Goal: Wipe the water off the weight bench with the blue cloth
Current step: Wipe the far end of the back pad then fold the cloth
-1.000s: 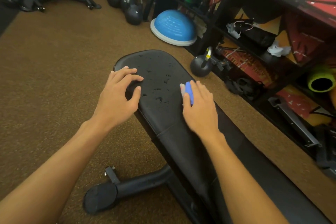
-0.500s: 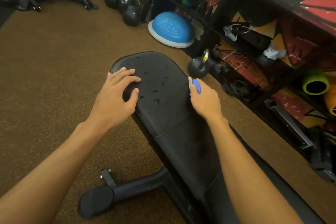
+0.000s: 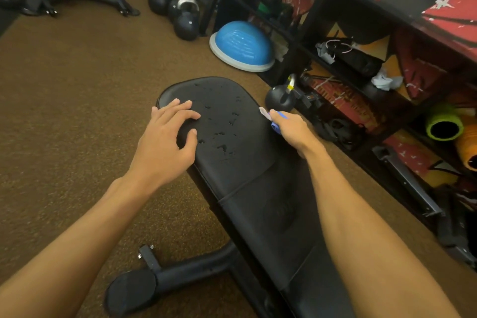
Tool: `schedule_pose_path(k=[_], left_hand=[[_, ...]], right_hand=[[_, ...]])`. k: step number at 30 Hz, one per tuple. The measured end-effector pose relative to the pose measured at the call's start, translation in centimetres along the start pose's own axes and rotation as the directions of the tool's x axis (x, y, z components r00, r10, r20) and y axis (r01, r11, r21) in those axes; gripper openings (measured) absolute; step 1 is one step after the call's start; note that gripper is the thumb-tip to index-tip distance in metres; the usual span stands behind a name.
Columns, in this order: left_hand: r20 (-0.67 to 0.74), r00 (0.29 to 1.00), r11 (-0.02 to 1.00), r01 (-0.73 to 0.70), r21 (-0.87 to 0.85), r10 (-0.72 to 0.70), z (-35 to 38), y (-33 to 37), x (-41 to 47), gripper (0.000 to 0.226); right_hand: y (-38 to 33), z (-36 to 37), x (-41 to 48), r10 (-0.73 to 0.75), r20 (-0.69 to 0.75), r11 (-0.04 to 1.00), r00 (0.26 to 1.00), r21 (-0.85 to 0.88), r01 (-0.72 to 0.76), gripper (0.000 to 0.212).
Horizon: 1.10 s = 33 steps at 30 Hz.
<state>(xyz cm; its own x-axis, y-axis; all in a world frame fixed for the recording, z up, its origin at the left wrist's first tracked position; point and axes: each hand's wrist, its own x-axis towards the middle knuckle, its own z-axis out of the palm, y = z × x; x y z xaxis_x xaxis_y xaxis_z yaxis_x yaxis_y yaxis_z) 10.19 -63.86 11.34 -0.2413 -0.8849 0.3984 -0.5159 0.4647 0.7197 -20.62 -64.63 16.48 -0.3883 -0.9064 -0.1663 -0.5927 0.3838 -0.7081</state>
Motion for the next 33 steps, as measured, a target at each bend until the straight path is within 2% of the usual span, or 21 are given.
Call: schedule_pose_path(k=[2, 5, 7, 9, 12, 15, 18, 23, 26, 29, 33], left_hand=[[0.008, 1.0, 1.0, 0.001, -0.003, -0.001, -0.1, 0.0, 0.1, 0.032], [0.014, 1.0, 1.0, -0.001, -0.017, 0.001, -0.2, -0.1, 0.1, 0.032], [0.016, 1.0, 1.0, 0.001, -0.025, 0.0, -0.2, -0.1, 0.1, 0.032], [0.022, 1.0, 1.0, 0.002, -0.02, -0.002, -0.2, -0.1, 0.2, 0.031], [0.025, 1.0, 1.0, 0.005, -0.025, -0.004, -0.3, -0.1, 0.2, 0.031], [0.031, 1.0, 0.999, 0.003, -0.032, -0.002, -0.4, -0.2, 0.3, 0.032], [0.026, 1.0, 0.999, 0.008, -0.047, -0.007, -0.3, -0.3, 0.3, 0.031], [0.024, 1.0, 0.999, 0.012, -0.052, -0.011, -0.3, -0.1, 0.2, 0.031], [0.021, 1.0, 0.999, 0.01, -0.047, -0.009, -0.2, -0.1, 0.2, 0.03], [0.021, 1.0, 0.999, 0.013, -0.034, -0.013, -0.1, 0.0, 0.1, 0.03], [0.014, 1.0, 0.999, 0.027, -0.039, -0.027, 0.0, 0.3, 0.1, 0.03]], right_hand=[[0.4, -0.4, 0.1, -0.028, 0.054, 0.999, 0.998, 0.02, 0.027, 0.046], [1.7, -1.9, -1.1, -0.026, 0.164, 0.998, 0.986, 0.061, 0.016, 0.026], [1.9, -1.9, -0.7, -0.025, 0.187, 0.995, 0.982, 0.104, 0.005, 0.019], [1.3, -0.8, 0.7, -0.047, 0.137, 0.994, 0.99, 0.109, 0.032, 0.019], [0.7, 0.4, 0.9, -0.153, 0.049, 0.988, 0.987, 0.028, 0.152, 0.028], [1.8, -1.2, -1.2, -0.233, 0.06, 0.971, 0.971, 0.068, 0.229, 0.039], [4.7, -3.3, -2.8, -0.213, 0.048, 0.973, 0.976, 0.096, 0.208, 0.043], [6.1, -4.3, -3.3, -0.168, -0.15, 0.972, 0.974, 0.141, 0.19, 0.049], [4.7, -3.2, -3.5, -0.227, -0.105, 0.971, 0.968, 0.047, 0.232, 0.045], [3.9, -1.5, -3.2, -0.201, -0.041, 0.98, 0.979, -0.016, 0.201, 0.049], [2.8, -0.4, -2.7, -0.14, -0.085, 0.986, 0.987, 0.084, 0.147, 0.018]])
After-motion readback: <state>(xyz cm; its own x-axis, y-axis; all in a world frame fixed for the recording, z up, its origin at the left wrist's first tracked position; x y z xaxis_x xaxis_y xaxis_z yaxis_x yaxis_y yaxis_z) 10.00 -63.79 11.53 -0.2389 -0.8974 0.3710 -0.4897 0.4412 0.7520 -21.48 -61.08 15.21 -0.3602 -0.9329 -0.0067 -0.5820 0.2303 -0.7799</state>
